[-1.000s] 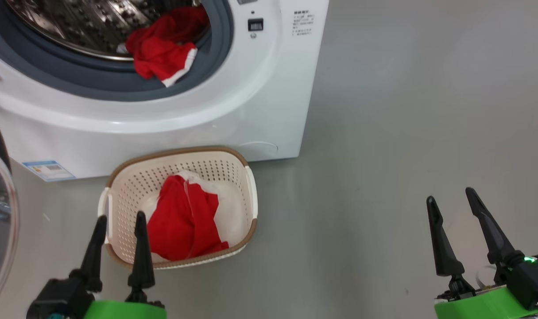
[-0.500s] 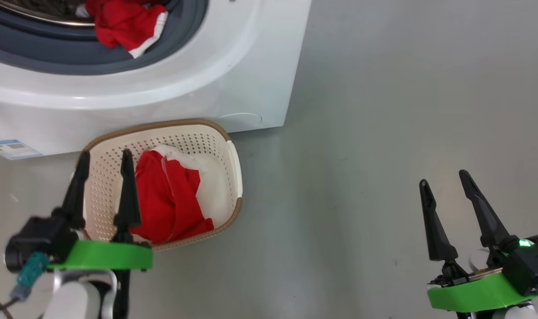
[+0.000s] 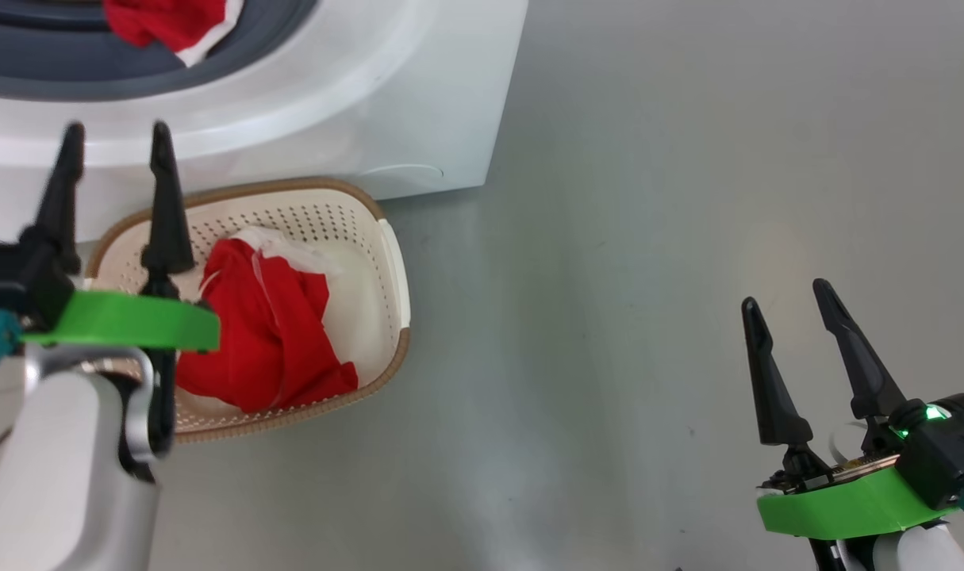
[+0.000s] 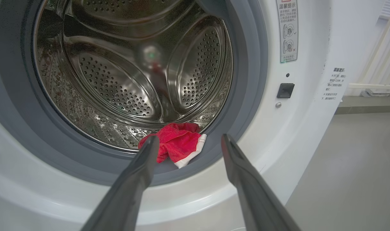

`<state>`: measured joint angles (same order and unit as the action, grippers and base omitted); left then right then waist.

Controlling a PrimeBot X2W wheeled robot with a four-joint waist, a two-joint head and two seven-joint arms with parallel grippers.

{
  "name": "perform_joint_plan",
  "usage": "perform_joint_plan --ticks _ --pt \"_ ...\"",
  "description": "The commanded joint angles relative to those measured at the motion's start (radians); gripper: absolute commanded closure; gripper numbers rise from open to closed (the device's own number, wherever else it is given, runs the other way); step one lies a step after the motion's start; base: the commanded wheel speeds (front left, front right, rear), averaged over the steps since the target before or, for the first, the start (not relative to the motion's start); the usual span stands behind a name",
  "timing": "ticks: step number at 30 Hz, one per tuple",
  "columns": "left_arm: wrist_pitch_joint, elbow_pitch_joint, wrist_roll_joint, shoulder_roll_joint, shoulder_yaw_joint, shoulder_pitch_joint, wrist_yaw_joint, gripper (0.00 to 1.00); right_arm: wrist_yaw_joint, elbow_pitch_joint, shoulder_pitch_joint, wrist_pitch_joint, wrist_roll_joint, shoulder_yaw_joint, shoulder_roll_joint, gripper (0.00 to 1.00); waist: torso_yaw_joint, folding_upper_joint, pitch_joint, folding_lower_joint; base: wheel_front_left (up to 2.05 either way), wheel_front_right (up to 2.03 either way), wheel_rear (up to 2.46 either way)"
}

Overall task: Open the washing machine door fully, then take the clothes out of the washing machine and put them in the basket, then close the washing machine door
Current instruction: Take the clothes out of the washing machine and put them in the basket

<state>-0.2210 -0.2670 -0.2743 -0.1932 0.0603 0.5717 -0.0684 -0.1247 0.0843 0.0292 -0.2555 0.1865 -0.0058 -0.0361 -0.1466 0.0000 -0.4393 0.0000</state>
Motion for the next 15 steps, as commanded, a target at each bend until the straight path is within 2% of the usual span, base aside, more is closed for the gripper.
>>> perform_joint_plan --ticks 1,7,15 --pt "0.004 0.009 0.013 -0.042 -0.029 0.045 0.004 0.0 -0.006 0.018 0.015 -0.006 0.011 0.03 -0.014 0.0 -0.012 0.0 -0.028 0.0 0.0 0.0 0.0" --pt "0.015 -0.052 0.031 -0.08 -0.024 0.154 0.007 0.0 -0.006 0.018 0.035 -0.006 0.016 0.037 -0.014 0.0 -0.025 0.0 -0.067 0.0 0.0 0.0 0.0" --pt "0.033 -0.164 0.019 -0.101 -0.021 0.286 0.024 0.0 -0.006 0.015 0.059 -0.006 0.023 0.049 -0.014 0.0 -0.035 0.0 -0.108 0.0 0.0 0.0 0.0"
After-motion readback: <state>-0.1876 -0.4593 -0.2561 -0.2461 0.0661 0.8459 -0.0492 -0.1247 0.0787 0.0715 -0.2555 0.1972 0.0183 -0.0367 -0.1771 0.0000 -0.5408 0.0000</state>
